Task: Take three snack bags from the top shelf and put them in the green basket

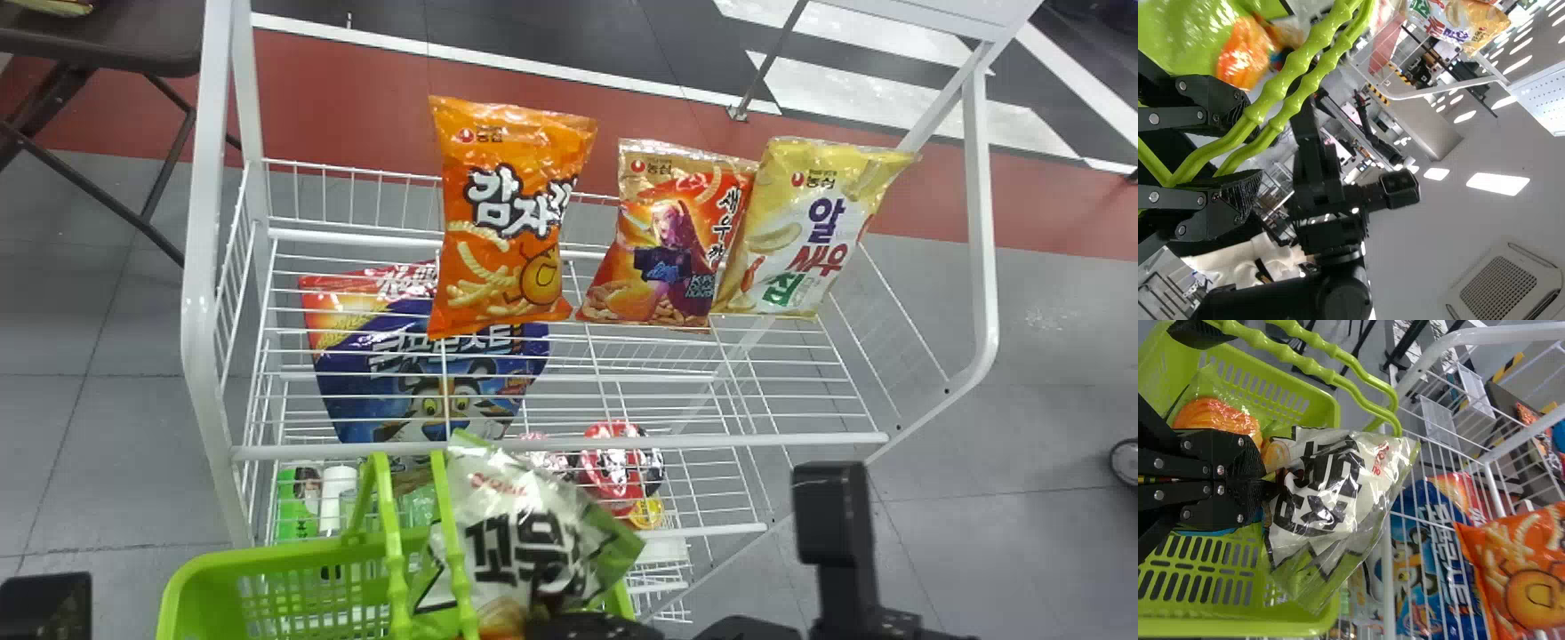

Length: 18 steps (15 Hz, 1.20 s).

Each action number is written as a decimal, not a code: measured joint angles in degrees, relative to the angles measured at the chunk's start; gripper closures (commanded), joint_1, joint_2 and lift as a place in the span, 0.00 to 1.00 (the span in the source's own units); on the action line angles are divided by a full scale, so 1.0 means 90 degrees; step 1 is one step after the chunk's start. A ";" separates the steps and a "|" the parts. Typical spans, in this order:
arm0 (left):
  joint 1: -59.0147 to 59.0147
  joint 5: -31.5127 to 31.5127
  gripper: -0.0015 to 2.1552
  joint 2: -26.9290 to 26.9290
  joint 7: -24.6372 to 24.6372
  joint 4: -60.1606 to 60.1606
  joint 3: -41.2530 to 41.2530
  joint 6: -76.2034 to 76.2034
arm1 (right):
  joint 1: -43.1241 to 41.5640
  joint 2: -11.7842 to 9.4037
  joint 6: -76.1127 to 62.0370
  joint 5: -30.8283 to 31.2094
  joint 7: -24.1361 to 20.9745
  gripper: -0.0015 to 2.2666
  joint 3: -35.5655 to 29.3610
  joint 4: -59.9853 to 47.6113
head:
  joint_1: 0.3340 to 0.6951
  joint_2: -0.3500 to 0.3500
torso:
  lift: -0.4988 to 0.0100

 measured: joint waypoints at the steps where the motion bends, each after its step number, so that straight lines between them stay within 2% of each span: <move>1: 0.0015 0.0000 0.40 0.0007 -0.0015 -0.0025 0.0007 0.0002 | -0.0003 -0.0095 0.0000 0.0205 -0.0025 0.65 0.0300 0.0095 | 1.00 0.00 | 0.90; 2: 0.0032 0.0000 0.40 0.0014 -0.0028 -0.0054 0.0020 0.0002 | -0.0008 -0.0179 0.0000 0.0356 -0.0025 0.27 0.0510 0.0187 | 1.00 0.00 | 0.90; 3: 0.0045 0.0000 0.40 0.0016 -0.0038 -0.0081 0.0034 0.0002 | -0.0013 -0.0222 0.0000 0.0418 -0.0021 0.00 0.0600 0.0245 | 1.00 0.00 | 0.90; 6: 0.0094 0.0000 0.40 0.0024 -0.0053 -0.0195 0.0059 0.0002 | -0.0055 -0.0407 0.0000 0.0616 0.0094 0.02 0.0584 0.0149 | 1.00 0.00 | 0.90; 9: 0.0161 0.0003 0.40 0.0027 -0.0074 -0.0290 0.0088 0.0002 | -0.0139 -0.0509 -0.0001 0.0864 0.0910 0.03 0.0126 -0.0115 | 1.00 0.00 | 0.90; 11: 0.0170 0.0003 0.40 0.0025 -0.0063 -0.0298 0.0094 0.0002 | -0.0231 -0.0422 -0.0001 0.0779 0.1167 0.03 -0.0378 -0.0306 | 1.00 0.00 | 0.90; 14: 0.0207 0.0002 0.40 0.0024 -0.0069 -0.0357 0.0043 0.0002 | -0.0334 -0.0008 -0.0001 0.0499 0.0731 0.03 -0.0829 -0.0223 | 1.00 0.00 | 0.90; 16: 0.0241 -0.0008 0.40 0.0027 -0.0061 -0.0381 0.0016 -0.0001 | -0.0514 0.0045 -0.0188 0.0015 0.0111 0.03 -0.0882 0.0261 | 1.00 0.00 | 0.90; 18: 0.0263 -0.0019 0.40 0.0032 -0.0059 -0.0385 0.0007 -0.0014 | -0.0851 0.0053 -0.1340 -0.0483 -0.0411 0.03 -0.0759 0.0965 | 1.00 0.00 | 0.90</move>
